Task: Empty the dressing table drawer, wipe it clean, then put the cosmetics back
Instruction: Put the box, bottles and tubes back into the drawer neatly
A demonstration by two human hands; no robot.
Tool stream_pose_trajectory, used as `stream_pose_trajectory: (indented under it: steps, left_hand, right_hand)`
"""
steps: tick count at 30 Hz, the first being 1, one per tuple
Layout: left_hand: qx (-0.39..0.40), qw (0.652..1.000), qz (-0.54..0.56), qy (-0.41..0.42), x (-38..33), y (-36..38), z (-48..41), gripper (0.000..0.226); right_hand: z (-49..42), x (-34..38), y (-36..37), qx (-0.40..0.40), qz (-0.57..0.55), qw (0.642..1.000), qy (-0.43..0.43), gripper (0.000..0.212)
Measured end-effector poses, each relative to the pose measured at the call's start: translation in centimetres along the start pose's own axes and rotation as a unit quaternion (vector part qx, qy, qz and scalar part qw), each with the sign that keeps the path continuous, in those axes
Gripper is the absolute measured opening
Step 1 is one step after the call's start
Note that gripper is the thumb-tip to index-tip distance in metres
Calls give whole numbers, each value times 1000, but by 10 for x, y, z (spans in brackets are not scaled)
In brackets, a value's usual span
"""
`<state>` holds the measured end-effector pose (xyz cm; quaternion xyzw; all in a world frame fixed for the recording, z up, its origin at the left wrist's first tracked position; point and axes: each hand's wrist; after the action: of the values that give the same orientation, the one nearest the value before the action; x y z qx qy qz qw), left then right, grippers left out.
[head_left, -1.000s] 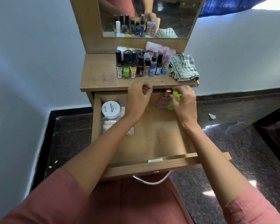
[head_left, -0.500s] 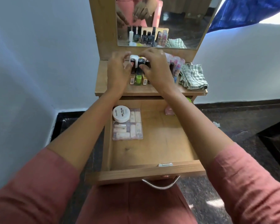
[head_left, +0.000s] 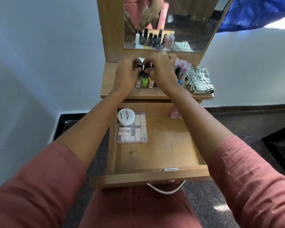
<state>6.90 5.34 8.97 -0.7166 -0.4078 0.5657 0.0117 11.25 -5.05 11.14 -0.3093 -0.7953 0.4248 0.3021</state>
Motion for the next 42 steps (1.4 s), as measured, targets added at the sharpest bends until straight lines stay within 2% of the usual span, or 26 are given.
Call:
stream_pose_trajectory:
  steps: [7,14,25,31,42]
  left_hand:
    - [9,1000,6,23,-10,-15,18,18]
    - [67,997,43,16,-17,-15,45,18]
    - [134,991,16,6,-7,55,81,14]
    - [125,992,14,-18,4,93,86,17]
    - [102,994,-31,-19,14,115,83,21]
  right_hand:
    - [14,-1,-12,2,-88,996,-10,23]
    - [47,-9,-33,74,-159,984,5,24]
    - [92,-62,-13,109,-118,985,67,22]
    - [103,-85,12,116,-90,984,97,27]
    - [107,-97,39,109,-20,991,79,28]
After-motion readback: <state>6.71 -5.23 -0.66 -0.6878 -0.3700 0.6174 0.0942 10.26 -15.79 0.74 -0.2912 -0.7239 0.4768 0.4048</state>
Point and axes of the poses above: each hand's wrist, its own z-axis away from the middle knuckle, its own y-axis out of the palm, x = y × z, and after that the axes turned 4 degrees about z, right-handed
